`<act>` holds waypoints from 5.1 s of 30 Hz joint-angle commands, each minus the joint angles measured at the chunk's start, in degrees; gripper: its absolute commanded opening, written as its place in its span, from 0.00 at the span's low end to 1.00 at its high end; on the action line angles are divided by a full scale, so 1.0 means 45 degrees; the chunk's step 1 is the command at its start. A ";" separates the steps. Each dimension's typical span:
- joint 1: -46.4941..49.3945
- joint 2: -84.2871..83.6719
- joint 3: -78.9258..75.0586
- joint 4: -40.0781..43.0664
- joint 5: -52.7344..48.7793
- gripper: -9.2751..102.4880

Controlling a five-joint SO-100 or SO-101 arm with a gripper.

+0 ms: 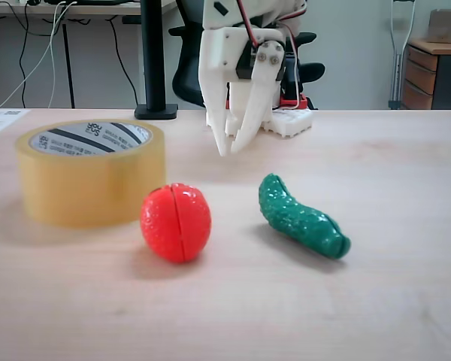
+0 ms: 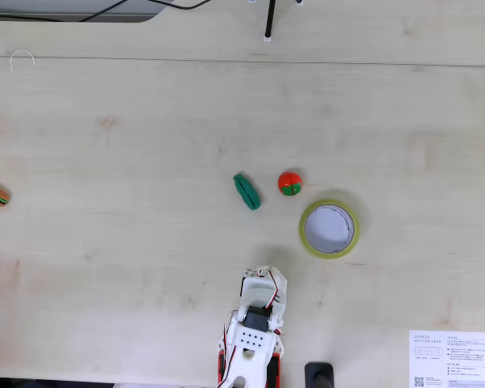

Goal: Grasp a cucumber and put it in the hole.

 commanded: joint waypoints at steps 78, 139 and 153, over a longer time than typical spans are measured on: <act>0.0117 -0.3105 -0.6895 -0.6191 -0.0117 0.15; -0.3652 -2.2852 -1.4609 -1.0000 -0.8008 0.44; -0.2969 -2.3867 -1.4648 -1.0156 -0.7871 0.40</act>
